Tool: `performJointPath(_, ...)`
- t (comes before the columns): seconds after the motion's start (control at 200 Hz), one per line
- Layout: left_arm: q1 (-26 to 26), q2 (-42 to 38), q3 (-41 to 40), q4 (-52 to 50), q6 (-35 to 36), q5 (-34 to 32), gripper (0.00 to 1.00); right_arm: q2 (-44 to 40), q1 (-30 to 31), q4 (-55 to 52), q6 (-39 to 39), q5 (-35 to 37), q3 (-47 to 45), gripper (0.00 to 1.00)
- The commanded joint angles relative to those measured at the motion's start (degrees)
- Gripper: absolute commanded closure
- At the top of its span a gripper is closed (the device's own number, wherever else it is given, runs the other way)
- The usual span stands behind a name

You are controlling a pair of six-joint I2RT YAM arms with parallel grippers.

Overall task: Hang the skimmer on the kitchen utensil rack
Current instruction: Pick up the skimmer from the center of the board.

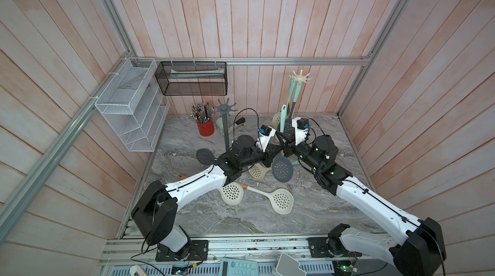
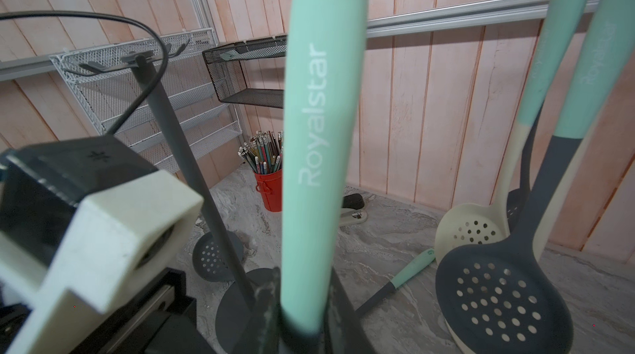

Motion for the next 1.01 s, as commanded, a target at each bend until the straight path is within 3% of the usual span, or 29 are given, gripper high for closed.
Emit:
performJointPath(0.0, -0.1, -0.3, 1.9, 0.1, 0.6, -0.1, 1.0, 0.0, -0.5, -0.8, -1.9, 1.0, -0.1, 0.84)
performJointPath(0.035, -0.1, -0.3, 2.2, -0.5, 0.7, 0.0, 1.0, -0.3, -1.4, -0.7, -2.2, 0.8, -0.3, 0.85)
performJointPath(0.075, 0.0, -0.5, 2.4, -1.4, 0.7, 0.5, 0.93, -0.6, -3.0, -0.8, -2.2, -0.3, -0.4, 0.86)
performJointPath(0.235, 0.5, -3.1, 2.2, -5.5, 1.0, 1.8, 0.45, -1.8, -11.8, -0.8, -1.6, -6.8, -0.3, 0.87)
performJointPath(0.365, 0.7, -6.7, 1.6, -10.6, 3.4, 1.8, 0.26, -1.9, -18.4, -1.7, -2.1, -12.9, 0.5, 0.87)
performJointPath(0.53, 1.0, -10.4, 1.1, -17.8, 8.0, 2.5, 0.15, 0.0, -25.2, -4.5, -4.7, -19.6, 4.1, 0.87)
performJointPath(0.73, 1.3, -12.5, 0.6, -23.9, 13.8, 3.3, 0.09, 4.7, -30.0, -6.0, -6.2, -24.4, 8.2, 0.87)
performJointPath(1.0, 1.4, -15.7, -6.6, -17.0, 19.5, 8.0, 0.0, 13.0, -32.3, -10.8, -9.1, -28.6, 16.7, 0.87)
